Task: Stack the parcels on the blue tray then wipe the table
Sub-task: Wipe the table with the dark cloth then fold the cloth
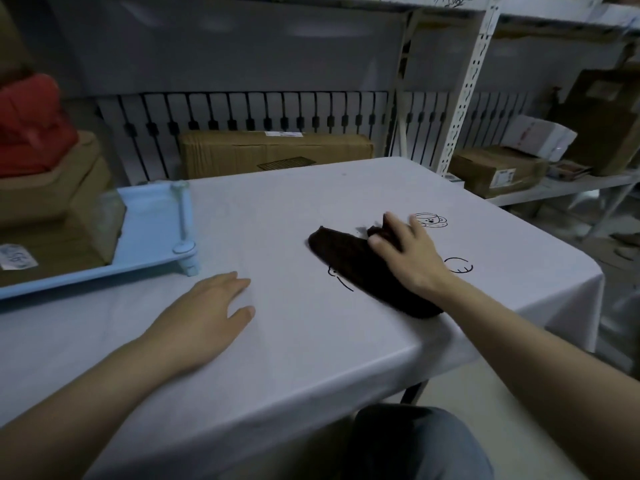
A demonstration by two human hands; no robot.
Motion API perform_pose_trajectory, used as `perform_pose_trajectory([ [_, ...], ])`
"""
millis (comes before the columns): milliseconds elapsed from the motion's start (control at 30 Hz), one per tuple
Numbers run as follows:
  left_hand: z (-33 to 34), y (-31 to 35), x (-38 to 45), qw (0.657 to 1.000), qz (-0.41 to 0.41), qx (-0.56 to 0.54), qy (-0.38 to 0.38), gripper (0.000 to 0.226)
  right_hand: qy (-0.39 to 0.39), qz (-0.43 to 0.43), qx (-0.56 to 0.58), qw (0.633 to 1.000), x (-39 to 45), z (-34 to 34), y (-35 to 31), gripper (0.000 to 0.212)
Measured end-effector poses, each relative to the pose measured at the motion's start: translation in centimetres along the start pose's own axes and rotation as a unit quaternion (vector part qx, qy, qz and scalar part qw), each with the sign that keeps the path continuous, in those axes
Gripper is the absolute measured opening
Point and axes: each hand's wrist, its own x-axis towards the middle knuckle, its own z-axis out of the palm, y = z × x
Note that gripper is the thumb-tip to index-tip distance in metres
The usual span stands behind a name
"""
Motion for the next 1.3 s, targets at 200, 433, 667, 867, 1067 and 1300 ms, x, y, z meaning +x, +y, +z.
perform_pose_trajectory([
  [200,-0.3,-1.4,-1.4,0.992,-0.054,0.097,-0.052,0.074,-0.089,0.008,-0.258,0.962,2.8,3.8,-2.5,0.065],
  [433,-1.0,-2.6,-1.8,0.994,-0.098,0.032,0.026,0.056,-0.18,-0.313,-0.227,0.904,-2.7,10.1,-10.6,0.055],
  [667,-1.8,-4.5,-2.0,0.995,-0.073,0.066,0.012,0.07,-0.2,-0.379,-0.134,0.893,-1.4,7.7,-7.0,0.048],
  [867,-2.4,-7.6,-1.8,0.995,-0.042,0.059,-0.064,0.118,-0.06,-0.115,-0.223,0.966,10.5,8.8,-4.4,0.048],
  [1067,-1.4,-9.8,-1.0,0.991,-0.024,0.091,-0.09,0.119,-0.085,-0.031,-0.211,0.973,16.0,12.8,-9.8,0.051],
  [1300,-1.3,-9.9,-0.9,0.988,-0.036,0.094,-0.118,0.092,-0.164,-0.176,-0.189,0.952,19.8,20.4,-18.7,0.049],
])
